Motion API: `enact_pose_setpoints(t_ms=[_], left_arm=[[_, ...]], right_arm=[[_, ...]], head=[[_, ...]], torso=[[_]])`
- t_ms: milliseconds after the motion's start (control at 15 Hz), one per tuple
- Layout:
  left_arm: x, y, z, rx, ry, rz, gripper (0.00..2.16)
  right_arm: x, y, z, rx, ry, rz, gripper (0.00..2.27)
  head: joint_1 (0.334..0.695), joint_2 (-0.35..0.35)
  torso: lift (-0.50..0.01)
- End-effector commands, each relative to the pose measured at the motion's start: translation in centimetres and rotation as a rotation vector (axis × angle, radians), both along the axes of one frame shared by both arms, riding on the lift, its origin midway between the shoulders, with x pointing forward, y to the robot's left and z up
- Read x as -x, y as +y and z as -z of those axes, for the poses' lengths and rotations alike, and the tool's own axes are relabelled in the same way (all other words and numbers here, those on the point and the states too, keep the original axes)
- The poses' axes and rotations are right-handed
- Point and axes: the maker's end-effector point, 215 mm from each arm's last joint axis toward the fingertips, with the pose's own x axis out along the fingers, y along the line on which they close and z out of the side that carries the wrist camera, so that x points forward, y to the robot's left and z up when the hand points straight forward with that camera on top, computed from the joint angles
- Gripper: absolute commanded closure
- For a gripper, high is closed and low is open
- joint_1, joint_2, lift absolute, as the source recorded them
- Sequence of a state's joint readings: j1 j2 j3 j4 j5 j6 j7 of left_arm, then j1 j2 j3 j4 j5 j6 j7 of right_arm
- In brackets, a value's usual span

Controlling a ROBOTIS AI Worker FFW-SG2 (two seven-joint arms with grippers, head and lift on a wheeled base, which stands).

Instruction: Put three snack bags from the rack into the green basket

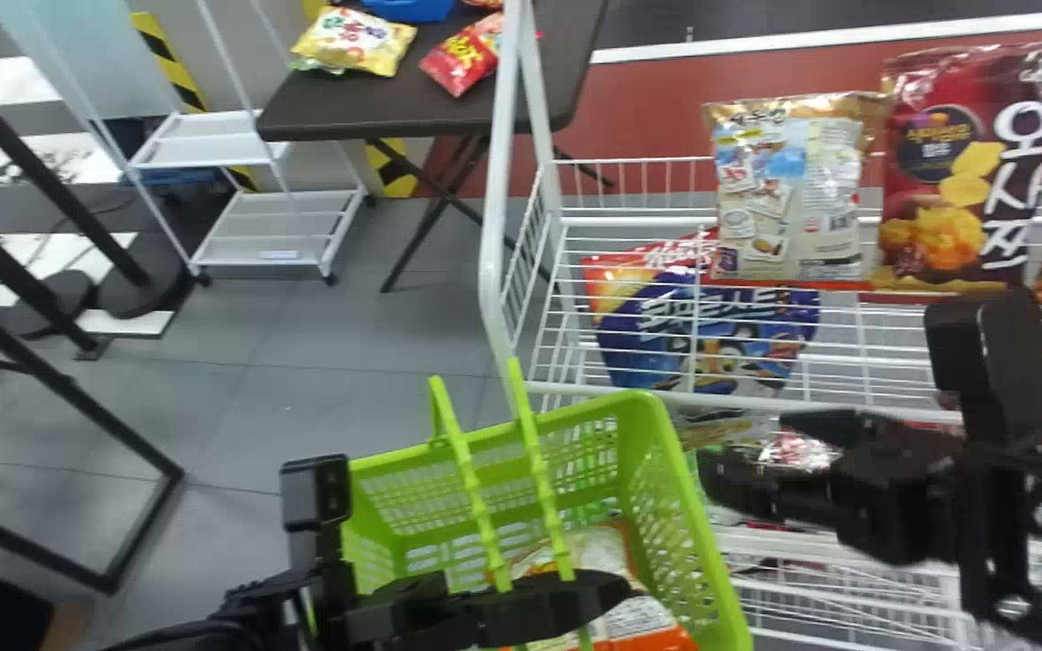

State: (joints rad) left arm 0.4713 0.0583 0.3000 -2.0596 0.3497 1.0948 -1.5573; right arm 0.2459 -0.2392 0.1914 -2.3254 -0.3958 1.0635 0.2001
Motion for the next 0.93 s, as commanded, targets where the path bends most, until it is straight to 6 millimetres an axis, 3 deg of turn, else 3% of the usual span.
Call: enact_pose_setpoints(t_ms=[0,267,400,733,800,867], left_arm=[[0.1,0.0,0.0,-0.001,-0.001,0.001,2.15],[0.4,0.1,0.1,-0.003,0.008,-0.001,2.15],[0.5,0.3,0.2,-0.004,0.009,-0.005,2.15],[0.7,0.2,0.2,0.0,0.013,-0.005,2.15],[0.8,0.2,0.3,0.002,0.016,-0.006,2.15],[0.8,0.3,0.4,-0.002,0.018,-0.007,2.15]], right_arm=[[-5.7,-3.1,-1.4,0.023,-0.143,0.105,0.05],[-13.0,-5.8,-2.9,0.101,-0.328,0.235,0.05],[-15.8,-5.8,-2.1,0.123,-0.353,0.266,0.05],[-21.5,-2.8,-0.2,0.099,-0.408,0.29,0.1],[-22.0,-2.1,-0.2,0.097,-0.421,0.283,0.18],[-22.4,-2.0,-0.2,0.099,-0.427,0.28,0.44]], head=[[0.695,0.139],[0.695,0.036],[0.695,0.01],[0.695,0.031],[0.695,0.039],[0.695,0.044]], torso=[[0.0],[0.0],[0.0],[0.0],[0.0],[0.0]])
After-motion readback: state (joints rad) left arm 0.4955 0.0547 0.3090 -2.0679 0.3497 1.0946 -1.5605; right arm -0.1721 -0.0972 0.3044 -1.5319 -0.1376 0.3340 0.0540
